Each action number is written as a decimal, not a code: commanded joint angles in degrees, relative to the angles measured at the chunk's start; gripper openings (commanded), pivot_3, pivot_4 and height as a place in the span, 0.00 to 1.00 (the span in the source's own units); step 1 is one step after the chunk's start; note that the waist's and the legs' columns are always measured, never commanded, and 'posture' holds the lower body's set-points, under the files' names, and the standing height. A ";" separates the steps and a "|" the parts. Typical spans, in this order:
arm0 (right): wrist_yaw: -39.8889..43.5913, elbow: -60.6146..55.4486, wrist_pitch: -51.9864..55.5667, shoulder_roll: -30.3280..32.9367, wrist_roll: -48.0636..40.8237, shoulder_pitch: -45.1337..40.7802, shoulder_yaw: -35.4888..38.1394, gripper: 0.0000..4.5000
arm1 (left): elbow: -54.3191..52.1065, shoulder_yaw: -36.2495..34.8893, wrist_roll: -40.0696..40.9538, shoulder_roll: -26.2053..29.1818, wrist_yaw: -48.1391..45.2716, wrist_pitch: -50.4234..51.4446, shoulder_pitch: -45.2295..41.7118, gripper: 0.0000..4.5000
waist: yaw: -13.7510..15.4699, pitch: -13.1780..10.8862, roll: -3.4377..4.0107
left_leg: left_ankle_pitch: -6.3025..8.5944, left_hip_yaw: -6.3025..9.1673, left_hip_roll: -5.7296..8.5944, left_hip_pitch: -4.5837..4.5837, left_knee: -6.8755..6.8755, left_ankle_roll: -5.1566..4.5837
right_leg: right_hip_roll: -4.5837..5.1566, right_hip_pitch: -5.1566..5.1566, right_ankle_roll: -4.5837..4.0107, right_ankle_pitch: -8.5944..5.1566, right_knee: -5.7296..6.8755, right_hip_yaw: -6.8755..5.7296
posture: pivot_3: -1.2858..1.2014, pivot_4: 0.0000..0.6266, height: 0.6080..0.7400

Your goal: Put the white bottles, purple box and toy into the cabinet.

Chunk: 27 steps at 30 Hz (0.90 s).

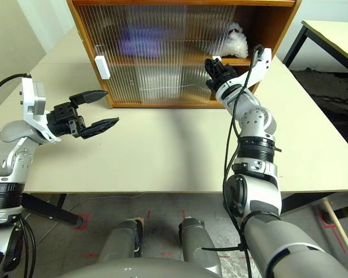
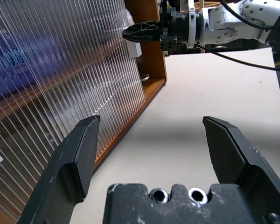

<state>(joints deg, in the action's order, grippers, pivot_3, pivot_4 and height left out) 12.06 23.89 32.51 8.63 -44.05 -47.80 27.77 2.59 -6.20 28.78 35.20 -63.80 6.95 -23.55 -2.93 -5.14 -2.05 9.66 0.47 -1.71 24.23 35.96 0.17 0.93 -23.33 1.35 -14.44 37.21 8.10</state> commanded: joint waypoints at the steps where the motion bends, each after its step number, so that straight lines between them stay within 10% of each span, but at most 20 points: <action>1: -1.23 0.93 -2.56 3.24 0.85 1.43 2.49 0.01 | 0.08 0.50 -0.24 -0.18 -0.18 0.55 -0.29 1.00 | 0.05 0.00 0.00 | 0.00 -0.01 0.00 0.01 0.00 -0.01 | 0.01 0.00 0.00 0.00 -0.03 0.00 | 0.55 0.05 1.00; 27: 0.04 3.60 -0.25 12.64 0.58 3.41 4.77 0.01 | -9.29 -7.31 7.26 1.98 5.40 12.35 6.77 1.00 | -0.95 -3.71 0.27 | -0.22 -0.15 -0.04 0.07 -0.09 -0.37 | 0.01 0.00 0.10 -0.03 -0.28 0.23 | 0.57 0.19 1.00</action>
<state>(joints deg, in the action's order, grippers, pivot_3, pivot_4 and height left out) 12.30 27.20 31.87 20.45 -43.81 -45.38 32.10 -5.07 -12.83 35.83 36.53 -58.71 18.68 -18.17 -3.89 -8.85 -1.78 9.44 0.31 -1.75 24.30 35.87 -0.20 0.94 -23.33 1.47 -14.53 36.94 8.32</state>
